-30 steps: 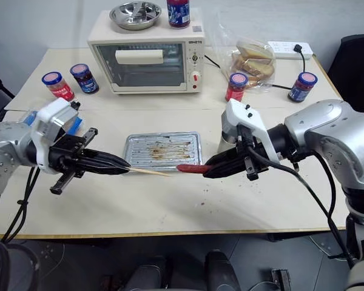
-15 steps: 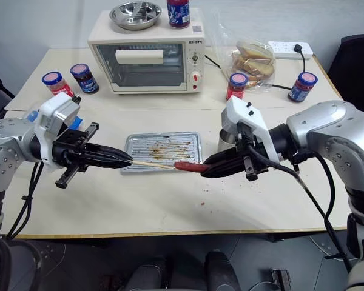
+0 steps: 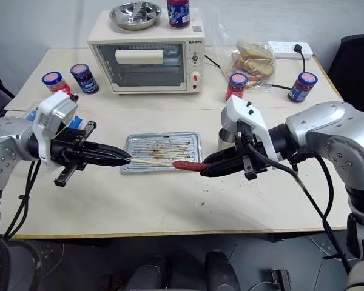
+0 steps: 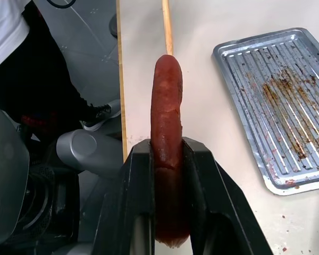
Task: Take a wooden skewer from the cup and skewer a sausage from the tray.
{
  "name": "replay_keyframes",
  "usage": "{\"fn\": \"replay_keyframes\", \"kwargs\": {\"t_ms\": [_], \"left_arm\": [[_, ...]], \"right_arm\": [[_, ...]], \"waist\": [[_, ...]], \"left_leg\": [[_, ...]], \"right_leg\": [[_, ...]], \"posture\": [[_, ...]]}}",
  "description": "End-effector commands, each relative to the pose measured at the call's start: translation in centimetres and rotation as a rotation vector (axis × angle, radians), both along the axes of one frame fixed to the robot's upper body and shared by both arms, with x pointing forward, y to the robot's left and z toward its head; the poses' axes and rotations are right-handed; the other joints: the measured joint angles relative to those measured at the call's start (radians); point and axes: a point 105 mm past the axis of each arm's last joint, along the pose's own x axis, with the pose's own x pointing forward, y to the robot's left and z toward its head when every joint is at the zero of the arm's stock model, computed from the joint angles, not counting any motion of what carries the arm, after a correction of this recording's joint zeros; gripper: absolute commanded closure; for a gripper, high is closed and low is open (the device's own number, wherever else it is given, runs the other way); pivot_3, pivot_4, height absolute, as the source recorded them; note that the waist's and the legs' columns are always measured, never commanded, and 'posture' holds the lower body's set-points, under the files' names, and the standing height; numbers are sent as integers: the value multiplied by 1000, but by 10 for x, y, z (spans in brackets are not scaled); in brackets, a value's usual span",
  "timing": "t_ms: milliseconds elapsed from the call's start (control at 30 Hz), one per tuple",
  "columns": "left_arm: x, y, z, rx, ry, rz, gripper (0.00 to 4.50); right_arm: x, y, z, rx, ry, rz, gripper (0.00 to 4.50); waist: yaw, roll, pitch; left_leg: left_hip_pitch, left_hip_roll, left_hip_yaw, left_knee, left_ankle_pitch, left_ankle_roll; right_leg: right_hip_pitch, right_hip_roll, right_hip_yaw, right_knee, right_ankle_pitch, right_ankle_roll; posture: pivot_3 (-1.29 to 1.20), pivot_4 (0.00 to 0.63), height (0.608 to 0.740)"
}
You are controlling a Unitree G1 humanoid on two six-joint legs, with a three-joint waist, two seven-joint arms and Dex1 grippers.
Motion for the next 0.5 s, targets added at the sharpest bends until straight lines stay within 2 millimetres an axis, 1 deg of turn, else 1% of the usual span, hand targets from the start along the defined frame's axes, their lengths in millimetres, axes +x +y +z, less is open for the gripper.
{"fn": "replay_keyframes", "kwargs": {"t_ms": [33, 500], "left_arm": [[-2, 7, 11, -7, -48, 19, 4500], [-3, -2, 11, -27, -53, -9, 4500]], "right_arm": [[-1, -5, 11, 18, -44, -9, 4114], [-3, 0, 14, 53, -28, 6, 4114]], "waist": [[0, 0, 0], [0, 0, 0]], "left_leg": [[0, 0, 0, 0, 0, 0], [0, 0, 0, 0, 0, 0]], "right_leg": [[0, 0, 0, 0, 0, 0], [0, 0, 0, 0, 0, 0]], "posture": [[0, 150, 740], [0, 150, 740]]}}
